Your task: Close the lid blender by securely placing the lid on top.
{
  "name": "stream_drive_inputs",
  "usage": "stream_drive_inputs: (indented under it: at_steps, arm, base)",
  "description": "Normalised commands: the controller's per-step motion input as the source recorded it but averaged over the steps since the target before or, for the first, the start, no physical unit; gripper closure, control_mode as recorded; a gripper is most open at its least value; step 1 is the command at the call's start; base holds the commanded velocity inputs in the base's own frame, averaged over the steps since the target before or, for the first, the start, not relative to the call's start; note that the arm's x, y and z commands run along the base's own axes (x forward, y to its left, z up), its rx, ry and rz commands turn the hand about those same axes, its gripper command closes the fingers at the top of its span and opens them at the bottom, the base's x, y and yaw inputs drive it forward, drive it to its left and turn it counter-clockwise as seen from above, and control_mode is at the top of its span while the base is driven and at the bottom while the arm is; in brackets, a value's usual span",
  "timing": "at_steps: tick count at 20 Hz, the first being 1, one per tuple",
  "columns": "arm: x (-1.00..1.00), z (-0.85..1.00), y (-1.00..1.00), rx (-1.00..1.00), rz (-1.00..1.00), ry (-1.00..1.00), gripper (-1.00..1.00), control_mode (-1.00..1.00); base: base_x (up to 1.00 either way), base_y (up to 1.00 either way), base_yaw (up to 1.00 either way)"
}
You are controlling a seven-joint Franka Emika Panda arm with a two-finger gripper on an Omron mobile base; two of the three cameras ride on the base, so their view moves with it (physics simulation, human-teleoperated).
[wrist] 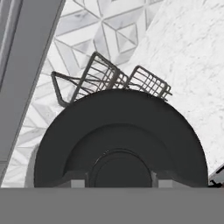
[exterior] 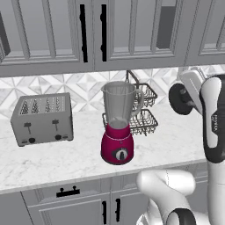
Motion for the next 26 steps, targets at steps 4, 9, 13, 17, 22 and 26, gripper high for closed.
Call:
stream_drive_inputs:
  at_steps: [4,9,13,17,22,26]
  arm:
    - [0.0,0.85,0.67,-0.03,0.0,0.0,1.0,-1.0]
    - [0.0,0.4,0.29,-0.02,0.0,0.01,1.0,-1.0]
    - [0.0,0.14,0.0,-0.01,-0.02,0.02,1.0,-1.0]
    - [0.0,0.45,0.08,-0.11,-0.01,0.08,1.0,-1.0]
    - [0.0,0.07,0.34,-0.26,0.0,0.16,1.0,-1.0]
    - [-0.01,0.0,0.26,-0.25,0.0,0.18,1.0,-1.0]
  base:
    - [0.0,0.0,0.0]
    - [0.0,0.0,0.0]
    - [0.0,0.0,0.0]
    - [0.0,0.0,0.0]
    - [0.0,0.0,0.0]
    - [0.0,0.0,0.0]
